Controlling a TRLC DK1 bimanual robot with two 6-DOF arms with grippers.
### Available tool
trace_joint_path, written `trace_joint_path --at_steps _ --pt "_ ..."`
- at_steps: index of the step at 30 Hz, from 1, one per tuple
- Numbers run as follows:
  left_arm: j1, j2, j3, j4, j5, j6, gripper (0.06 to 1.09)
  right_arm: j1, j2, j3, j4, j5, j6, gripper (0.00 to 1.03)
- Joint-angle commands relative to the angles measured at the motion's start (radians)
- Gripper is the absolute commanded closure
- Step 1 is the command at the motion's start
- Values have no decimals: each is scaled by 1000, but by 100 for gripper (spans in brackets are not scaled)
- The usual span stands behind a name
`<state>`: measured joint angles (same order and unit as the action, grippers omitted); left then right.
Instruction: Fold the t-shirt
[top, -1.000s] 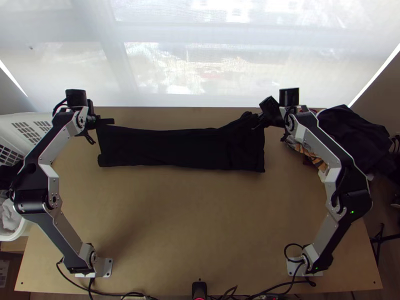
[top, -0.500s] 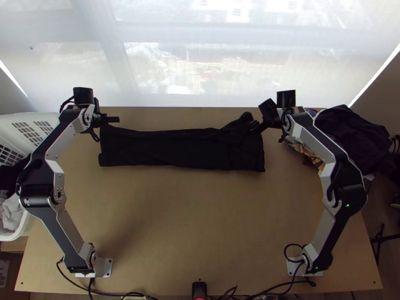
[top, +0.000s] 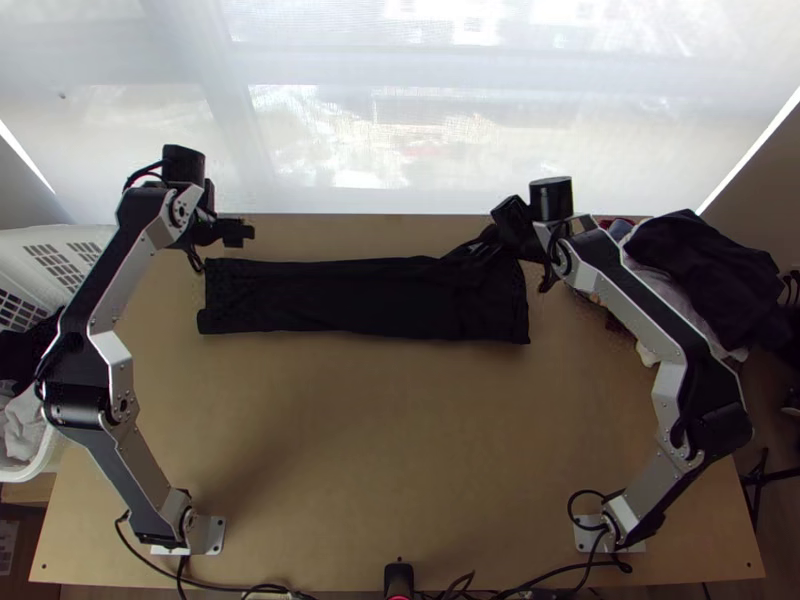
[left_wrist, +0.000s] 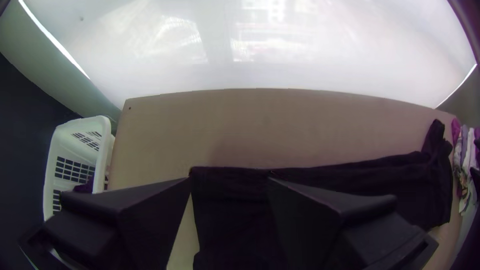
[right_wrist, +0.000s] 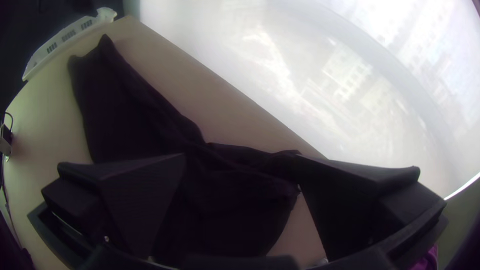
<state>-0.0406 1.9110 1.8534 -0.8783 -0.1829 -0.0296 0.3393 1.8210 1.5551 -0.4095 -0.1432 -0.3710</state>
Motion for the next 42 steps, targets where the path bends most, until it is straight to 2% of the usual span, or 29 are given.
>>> trace_joint_path --at_steps 1,5,7,11,20,33,42 --pt "-79 -129 -234 19 -127 48 30 104 -52 -26 -26 2 12 4" --pt "-88 -259 -447 246 -133 56 30 150 -51 -40 -26 4 17 4" --pt "-74 -290 -490 311 -127 28 30 168 -43 -43 -26 5 23 4" --pt "-41 -277 -502 302 -95 -9 30 191 -26 -46 -26 5 27 4" --pt "71 -221 -540 294 103 -105 30 214 18 -50 -26 8 34 4" --pt "154 -67 -551 407 108 -82 30 210 115 -20 -25 17 29 4" --pt "123 0 -531 429 109 -69 30 199 167 -9 -23 21 20 4"
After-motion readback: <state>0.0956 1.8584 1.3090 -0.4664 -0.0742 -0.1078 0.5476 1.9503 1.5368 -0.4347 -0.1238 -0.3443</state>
